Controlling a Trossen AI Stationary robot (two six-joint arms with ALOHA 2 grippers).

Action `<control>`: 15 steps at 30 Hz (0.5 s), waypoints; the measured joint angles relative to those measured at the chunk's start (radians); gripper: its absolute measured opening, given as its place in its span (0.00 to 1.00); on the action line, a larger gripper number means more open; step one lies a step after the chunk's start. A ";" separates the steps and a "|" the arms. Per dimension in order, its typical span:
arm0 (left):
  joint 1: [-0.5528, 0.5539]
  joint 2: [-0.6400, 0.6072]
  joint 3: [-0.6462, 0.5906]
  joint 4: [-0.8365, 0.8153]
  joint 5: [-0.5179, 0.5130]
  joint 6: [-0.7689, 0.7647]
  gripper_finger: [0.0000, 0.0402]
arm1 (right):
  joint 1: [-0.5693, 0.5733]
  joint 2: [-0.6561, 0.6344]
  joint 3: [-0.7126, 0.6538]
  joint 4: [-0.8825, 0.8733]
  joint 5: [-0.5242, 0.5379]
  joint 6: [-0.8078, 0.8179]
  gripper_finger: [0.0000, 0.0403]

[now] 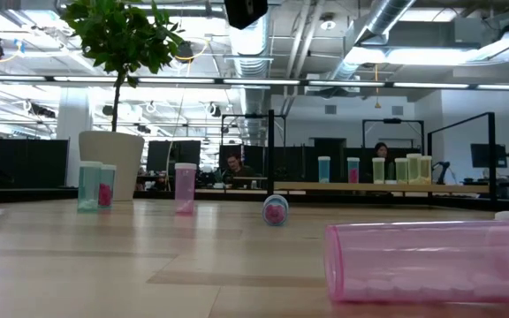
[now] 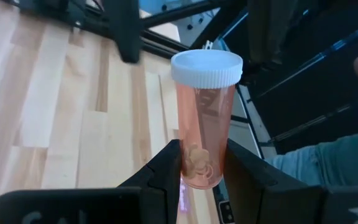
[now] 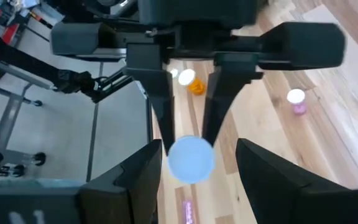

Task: Pick and place medicine bottles onto shelf by color
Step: Put the top orange pill bottle on the shelf

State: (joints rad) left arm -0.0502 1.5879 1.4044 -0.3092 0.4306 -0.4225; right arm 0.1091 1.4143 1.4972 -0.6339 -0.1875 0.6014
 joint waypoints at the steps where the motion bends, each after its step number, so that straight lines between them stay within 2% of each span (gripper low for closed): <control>1: 0.001 0.000 0.000 0.006 -0.001 0.000 0.21 | 0.001 0.000 0.000 0.000 -0.001 0.000 0.57; 10: 0.015 0.000 0.000 0.038 -0.032 0.019 0.21 | 0.001 0.013 0.002 0.024 -0.002 0.000 0.57; 15: 0.013 0.001 0.000 0.035 -0.024 0.026 0.21 | 0.002 0.013 0.002 0.029 -0.002 0.000 0.53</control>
State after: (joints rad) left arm -0.0368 1.5885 1.4040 -0.2741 0.4065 -0.3964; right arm 0.1108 1.4277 1.4994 -0.6049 -0.1894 0.6018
